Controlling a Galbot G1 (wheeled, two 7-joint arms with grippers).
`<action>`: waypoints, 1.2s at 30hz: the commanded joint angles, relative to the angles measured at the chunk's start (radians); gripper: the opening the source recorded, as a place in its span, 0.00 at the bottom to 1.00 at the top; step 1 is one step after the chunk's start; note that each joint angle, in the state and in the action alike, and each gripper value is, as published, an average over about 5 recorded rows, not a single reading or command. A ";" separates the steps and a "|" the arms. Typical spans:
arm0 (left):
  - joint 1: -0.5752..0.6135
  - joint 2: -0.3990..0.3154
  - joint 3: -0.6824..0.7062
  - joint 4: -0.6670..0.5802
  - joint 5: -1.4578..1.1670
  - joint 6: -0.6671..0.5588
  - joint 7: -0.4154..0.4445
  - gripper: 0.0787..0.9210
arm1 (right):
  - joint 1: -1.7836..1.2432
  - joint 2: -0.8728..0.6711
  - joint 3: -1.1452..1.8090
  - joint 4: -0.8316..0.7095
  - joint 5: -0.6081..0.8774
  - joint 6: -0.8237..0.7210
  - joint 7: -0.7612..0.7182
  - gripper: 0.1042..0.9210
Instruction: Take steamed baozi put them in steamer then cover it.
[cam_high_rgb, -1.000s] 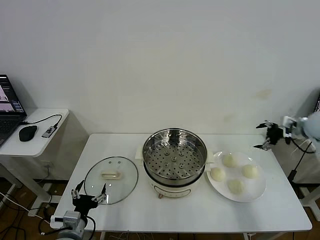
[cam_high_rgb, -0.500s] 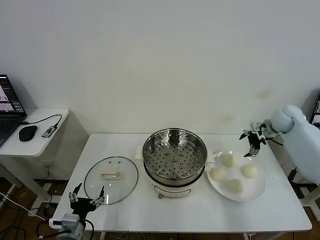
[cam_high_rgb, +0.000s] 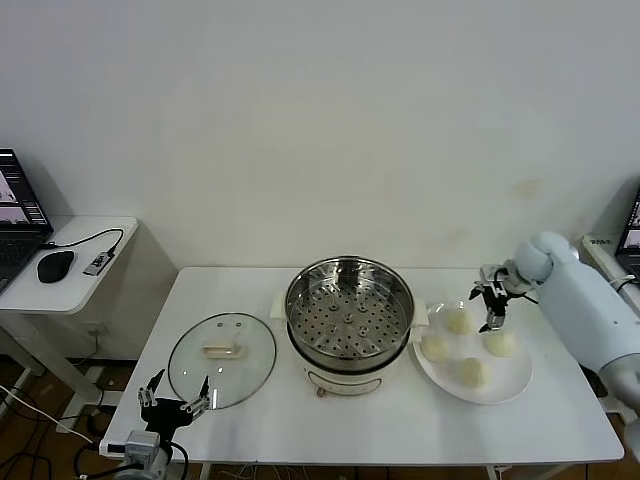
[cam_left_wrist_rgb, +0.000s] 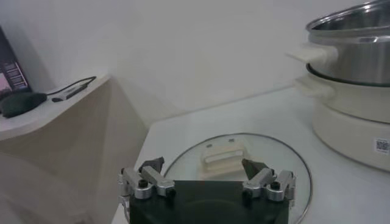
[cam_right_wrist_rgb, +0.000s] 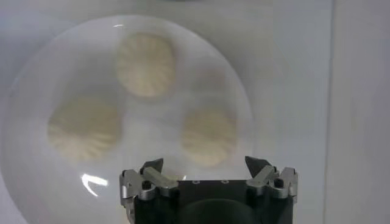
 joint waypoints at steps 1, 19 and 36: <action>0.000 0.000 0.002 0.004 0.005 -0.002 0.003 0.88 | -0.005 0.048 -0.001 -0.063 -0.022 0.000 0.062 0.88; -0.002 -0.003 0.007 0.021 0.005 -0.012 0.002 0.88 | -0.002 0.071 -0.004 -0.108 -0.042 0.002 0.085 0.88; -0.004 -0.005 0.008 0.024 0.007 -0.011 0.005 0.88 | 0.006 0.074 -0.009 -0.124 -0.013 -0.006 0.093 0.66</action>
